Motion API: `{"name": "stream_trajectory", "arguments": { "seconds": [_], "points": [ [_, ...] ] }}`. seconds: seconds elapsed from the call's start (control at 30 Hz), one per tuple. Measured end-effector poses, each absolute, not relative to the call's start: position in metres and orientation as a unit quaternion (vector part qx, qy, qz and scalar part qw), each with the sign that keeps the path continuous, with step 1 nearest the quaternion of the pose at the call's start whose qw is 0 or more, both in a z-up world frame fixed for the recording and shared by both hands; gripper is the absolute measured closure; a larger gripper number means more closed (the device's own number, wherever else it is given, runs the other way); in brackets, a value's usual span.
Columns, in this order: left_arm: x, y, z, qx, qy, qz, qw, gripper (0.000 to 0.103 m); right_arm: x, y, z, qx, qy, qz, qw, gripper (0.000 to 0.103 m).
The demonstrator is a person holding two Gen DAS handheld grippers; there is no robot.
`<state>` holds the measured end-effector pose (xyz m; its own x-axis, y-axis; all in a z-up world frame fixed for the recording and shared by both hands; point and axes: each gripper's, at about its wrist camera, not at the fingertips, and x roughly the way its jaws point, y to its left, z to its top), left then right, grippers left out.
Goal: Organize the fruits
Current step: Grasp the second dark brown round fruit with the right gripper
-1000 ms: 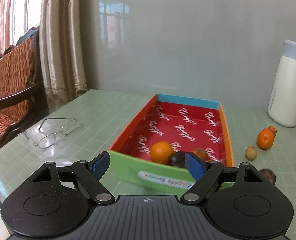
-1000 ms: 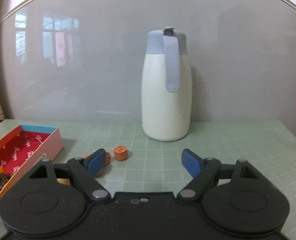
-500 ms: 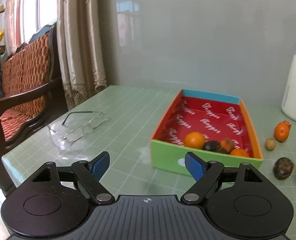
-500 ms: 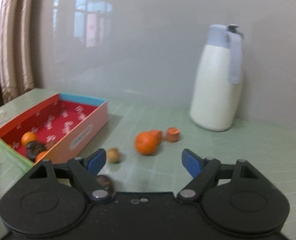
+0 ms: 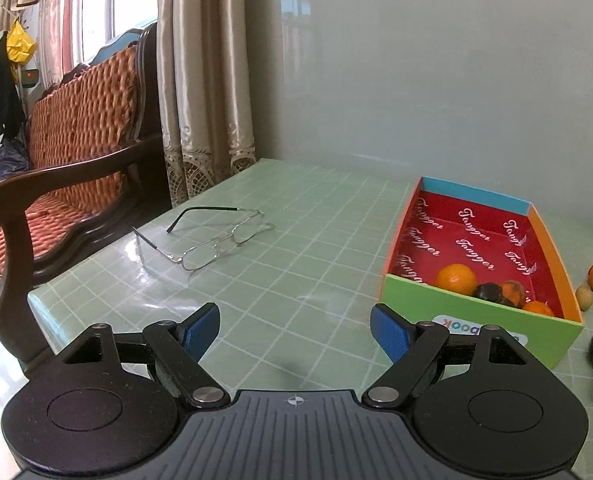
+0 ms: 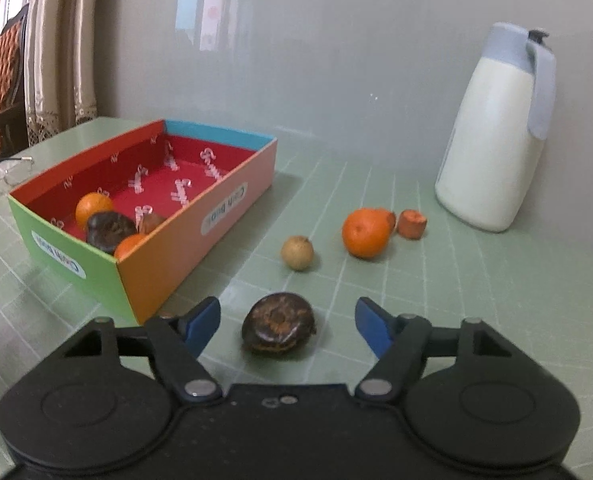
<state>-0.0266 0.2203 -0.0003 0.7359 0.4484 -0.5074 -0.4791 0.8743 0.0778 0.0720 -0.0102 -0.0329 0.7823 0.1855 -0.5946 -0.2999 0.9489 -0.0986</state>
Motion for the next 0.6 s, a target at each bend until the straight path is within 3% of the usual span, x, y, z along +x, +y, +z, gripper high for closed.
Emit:
{"name": "stream_trajectory", "arguments": {
  "seconds": [0.07,0.17,0.6],
  "points": [
    [-0.028,0.223,-0.001,-0.030,0.264,0.251,0.931,0.021,0.073,-0.008,-0.037,-0.098,0.308,0.128,0.937,0.034],
    [-0.029,0.228,-0.001,-0.034,0.264,0.253,0.930,0.021,0.080,-0.008,-0.043,-0.085,0.339,0.137,0.927,0.061],
    [-0.033,0.238,-0.003,-0.037,0.264,0.257,0.929,0.021,0.082,-0.008,-0.030,-0.060,0.321,0.135,0.935,0.064]
  ]
}}
